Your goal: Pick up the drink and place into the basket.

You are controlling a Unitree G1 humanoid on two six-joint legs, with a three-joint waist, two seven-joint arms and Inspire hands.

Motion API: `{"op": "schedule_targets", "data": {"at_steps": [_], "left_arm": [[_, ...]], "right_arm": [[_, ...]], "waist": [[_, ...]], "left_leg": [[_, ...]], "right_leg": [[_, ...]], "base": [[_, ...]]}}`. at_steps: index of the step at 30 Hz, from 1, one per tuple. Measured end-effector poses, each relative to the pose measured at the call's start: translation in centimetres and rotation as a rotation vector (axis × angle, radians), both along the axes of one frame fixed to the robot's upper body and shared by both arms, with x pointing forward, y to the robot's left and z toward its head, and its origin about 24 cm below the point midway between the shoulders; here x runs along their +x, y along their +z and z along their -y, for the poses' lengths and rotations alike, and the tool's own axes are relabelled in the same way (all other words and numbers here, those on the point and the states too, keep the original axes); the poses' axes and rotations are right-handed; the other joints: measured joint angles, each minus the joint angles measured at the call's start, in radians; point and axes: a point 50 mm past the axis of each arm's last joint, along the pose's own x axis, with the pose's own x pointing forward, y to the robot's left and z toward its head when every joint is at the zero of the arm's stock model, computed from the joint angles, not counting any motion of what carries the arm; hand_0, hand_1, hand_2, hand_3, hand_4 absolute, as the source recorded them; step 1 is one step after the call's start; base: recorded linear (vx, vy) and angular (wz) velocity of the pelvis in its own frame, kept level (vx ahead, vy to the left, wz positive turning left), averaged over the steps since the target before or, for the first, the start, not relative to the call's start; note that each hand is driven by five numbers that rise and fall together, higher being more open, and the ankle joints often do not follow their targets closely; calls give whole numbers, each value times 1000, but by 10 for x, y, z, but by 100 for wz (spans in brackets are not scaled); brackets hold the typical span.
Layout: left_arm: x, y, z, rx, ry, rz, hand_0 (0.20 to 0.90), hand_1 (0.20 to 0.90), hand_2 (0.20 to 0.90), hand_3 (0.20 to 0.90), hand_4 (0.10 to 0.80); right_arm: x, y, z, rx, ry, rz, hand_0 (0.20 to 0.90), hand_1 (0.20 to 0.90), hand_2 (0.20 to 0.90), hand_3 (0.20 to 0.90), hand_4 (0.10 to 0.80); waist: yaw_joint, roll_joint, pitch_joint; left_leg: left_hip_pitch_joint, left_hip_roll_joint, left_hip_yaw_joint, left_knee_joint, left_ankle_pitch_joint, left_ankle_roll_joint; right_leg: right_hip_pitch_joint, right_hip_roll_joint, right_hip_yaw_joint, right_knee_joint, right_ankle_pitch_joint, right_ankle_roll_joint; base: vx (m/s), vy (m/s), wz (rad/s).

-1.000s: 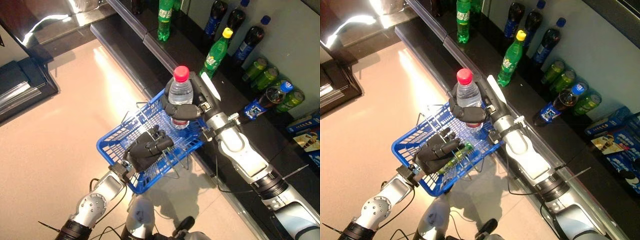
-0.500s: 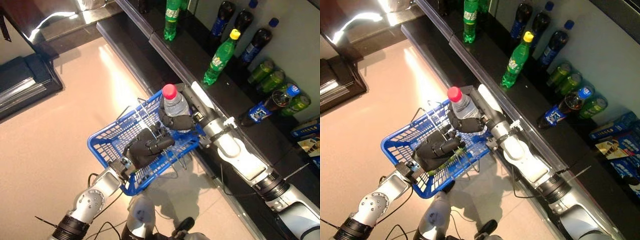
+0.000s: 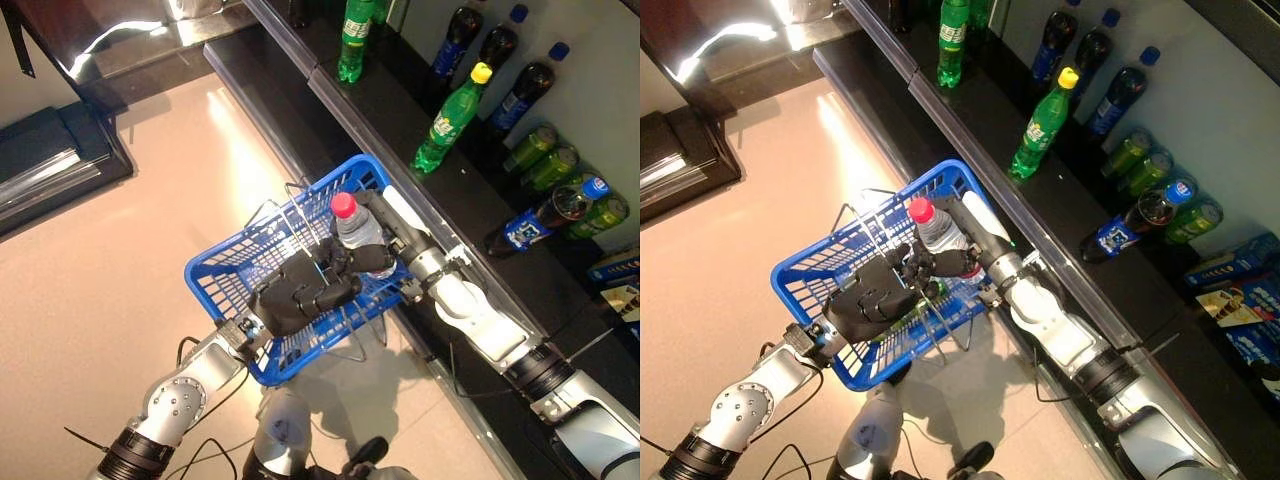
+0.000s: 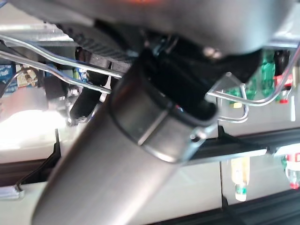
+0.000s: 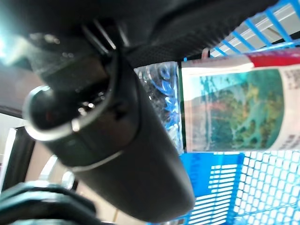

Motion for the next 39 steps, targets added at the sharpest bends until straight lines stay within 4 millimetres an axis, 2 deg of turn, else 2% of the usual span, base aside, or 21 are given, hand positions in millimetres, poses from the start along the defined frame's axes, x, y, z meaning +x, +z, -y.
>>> {"op": "schedule_targets", "data": {"at_steps": [5, 11, 16, 27, 39], "left_arm": [[-3, 2, 6, -6, -57, 31, 300, 300, 300, 200, 100], [-4, 2, 7, 9, -81, 39, 300, 300, 300, 200, 100], [-6, 1, 9, 60, -105, 54, 300, 300, 300, 200, 100], [-4, 8, 13, 69, -136, 105, 300, 300, 300, 200, 100], [-6, 6, 19, 96, -172, 116, 300, 300, 300, 200, 100]], "right_arm": [[3, -17, 5, -86, -14, -56, 300, 300, 300, 200, 100], [-1, -27, -5, -195, 34, -64, 300, 300, 300, 200, 100], [0, -28, -14, -301, 54, -35, 300, 300, 300, 200, 100], [0, -26, -33, -404, 128, -4, 300, 300, 300, 200, 100], [-4, -28, -53, -500, 220, 16, 300, 300, 300, 200, 100]], "waist": [[11, -1, 0], [15, -11, -4], [23, -18, -8], [40, -23, -11], [42, -37, -20]], "left_leg": [[-9, -4, -12, 4, 0, 0], [-21, -6, -21, 10, 1, -2], [-20, -6, -27, 10, 1, -3], [-21, -8, -35, 10, 2, -3], [-27, -9, -37, 11, 2, -4]], "right_leg": [[-1, 0, 0, 0, -2, 2], [-3, 1, 1, 0, -8, 5], [0, 2, 0, 0, -9, 5], [4, 2, 0, 0, -9, 5], [-1, 2, 0, 0, -9, 5]], "base": [[2, -10, 5], [34, -52, 6], [0, 0, 0], [1, -2, 1], [0, 0, 0]]}}
